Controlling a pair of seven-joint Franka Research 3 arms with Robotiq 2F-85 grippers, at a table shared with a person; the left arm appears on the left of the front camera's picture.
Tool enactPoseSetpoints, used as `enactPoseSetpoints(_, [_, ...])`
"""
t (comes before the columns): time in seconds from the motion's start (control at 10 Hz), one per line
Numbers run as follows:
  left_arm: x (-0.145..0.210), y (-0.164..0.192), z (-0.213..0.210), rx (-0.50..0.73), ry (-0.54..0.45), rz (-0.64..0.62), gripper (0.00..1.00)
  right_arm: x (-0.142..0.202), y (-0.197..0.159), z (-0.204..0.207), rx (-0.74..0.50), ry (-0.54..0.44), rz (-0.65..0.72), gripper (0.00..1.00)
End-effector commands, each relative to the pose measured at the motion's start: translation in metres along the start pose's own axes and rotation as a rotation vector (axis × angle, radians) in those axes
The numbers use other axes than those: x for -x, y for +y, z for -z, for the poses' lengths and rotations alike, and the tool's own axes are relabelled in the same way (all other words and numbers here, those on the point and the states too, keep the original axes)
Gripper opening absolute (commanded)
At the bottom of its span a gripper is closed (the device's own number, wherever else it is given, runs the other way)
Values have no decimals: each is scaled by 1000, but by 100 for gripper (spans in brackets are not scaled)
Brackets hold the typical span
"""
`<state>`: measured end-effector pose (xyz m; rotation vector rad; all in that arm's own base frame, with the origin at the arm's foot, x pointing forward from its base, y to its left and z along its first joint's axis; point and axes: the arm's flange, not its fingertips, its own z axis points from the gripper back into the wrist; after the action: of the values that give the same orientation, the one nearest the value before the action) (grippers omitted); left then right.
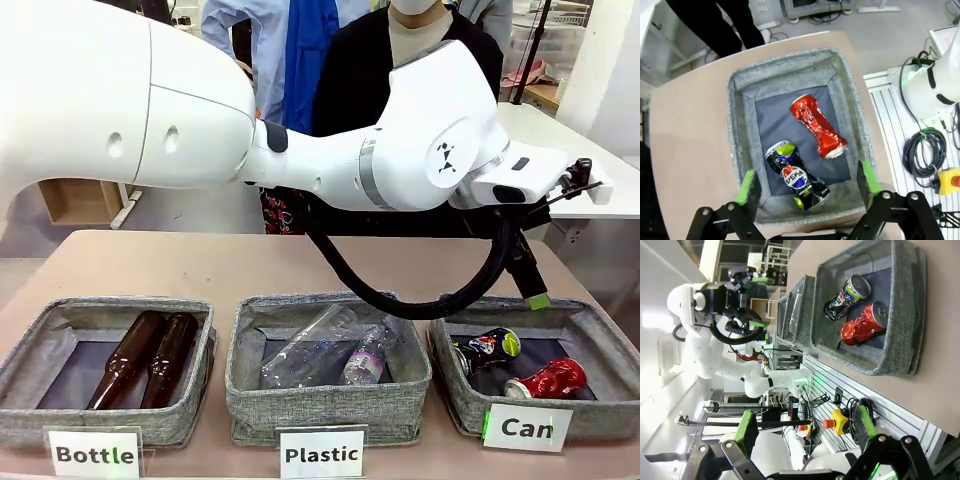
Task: Sort the can waste into the basket.
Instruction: Pick up the can waste from the table and place it in the right Fabric basket.
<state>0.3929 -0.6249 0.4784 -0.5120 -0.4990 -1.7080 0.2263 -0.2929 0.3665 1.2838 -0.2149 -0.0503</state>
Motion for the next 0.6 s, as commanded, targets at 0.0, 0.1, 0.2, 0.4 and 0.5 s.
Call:
enactPoseSetpoints(0.0, [5,-7,-20,-7,16,17,100,-2,6,0,18,-3,22,100])
enactPoseSetpoints(0.1, [12,-7,-32,-4,39,5,100,0,0,0,0,0,0,100])
enactPoseSetpoints(0.2, [28,-4,-52,22,77,-37,100,-6,4,7,1,21,-1,100])
enactPoseSetpoints(0.4, [76,0,-104,48,85,-129,100,-24,18,29,13,58,-21,100])
enactPoseSetpoints(0.5, [107,-1,-137,68,54,-160,100,-36,30,46,7,49,-39,100])
